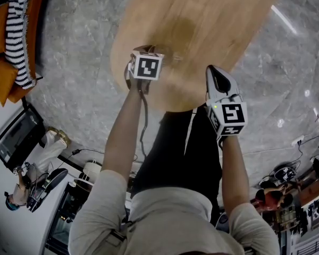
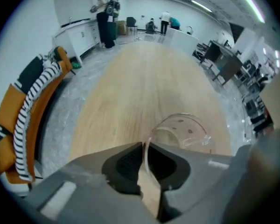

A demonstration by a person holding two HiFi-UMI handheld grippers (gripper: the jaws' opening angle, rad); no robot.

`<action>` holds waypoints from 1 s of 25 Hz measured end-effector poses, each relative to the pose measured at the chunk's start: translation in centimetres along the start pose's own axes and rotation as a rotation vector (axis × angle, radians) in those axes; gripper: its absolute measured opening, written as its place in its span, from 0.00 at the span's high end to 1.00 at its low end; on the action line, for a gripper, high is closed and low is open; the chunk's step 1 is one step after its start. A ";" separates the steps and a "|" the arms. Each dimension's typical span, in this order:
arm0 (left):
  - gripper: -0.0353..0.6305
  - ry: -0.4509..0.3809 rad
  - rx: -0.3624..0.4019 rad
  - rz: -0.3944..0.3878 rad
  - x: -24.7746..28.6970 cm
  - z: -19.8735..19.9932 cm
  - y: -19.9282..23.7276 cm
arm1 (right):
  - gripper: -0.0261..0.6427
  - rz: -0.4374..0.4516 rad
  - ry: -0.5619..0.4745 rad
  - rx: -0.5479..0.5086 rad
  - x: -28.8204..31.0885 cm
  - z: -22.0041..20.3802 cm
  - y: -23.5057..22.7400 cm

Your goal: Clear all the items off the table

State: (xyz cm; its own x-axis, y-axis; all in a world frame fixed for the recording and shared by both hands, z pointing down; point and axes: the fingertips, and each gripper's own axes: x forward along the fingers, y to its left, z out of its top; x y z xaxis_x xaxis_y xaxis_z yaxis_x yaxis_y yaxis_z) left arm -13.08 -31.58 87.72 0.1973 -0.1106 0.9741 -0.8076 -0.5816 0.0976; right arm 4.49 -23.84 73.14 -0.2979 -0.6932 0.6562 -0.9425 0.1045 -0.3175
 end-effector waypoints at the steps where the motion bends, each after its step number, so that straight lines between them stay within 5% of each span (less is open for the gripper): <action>1: 0.88 0.007 0.037 0.021 0.2 -0.2 -0.1 | 0.95 0.002 -0.001 0.000 0.0 0.0 0.0; 4: 0.88 -0.005 0.079 0.062 0.2 0.1 0.0 | 0.95 0.012 -0.003 -0.005 0.0 -0.1 0.4; 10: 0.88 -0.051 0.020 0.062 -1.4 -0.7 -0.6 | 0.95 0.040 0.000 -0.023 -0.7 -0.3 1.1; 25: 0.88 -0.256 -0.217 0.004 -16.5 -0.9 -5.6 | 0.95 0.163 -0.094 -0.168 -7.2 8.5 8.6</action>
State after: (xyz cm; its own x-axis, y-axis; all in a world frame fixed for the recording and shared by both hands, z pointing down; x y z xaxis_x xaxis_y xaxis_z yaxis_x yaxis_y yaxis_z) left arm -12.31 -25.74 71.27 0.3055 -0.3275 0.8941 -0.9025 -0.3988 0.1623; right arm -0.14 -23.99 59.86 -0.4404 -0.7198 0.5366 -0.8973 0.3321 -0.2909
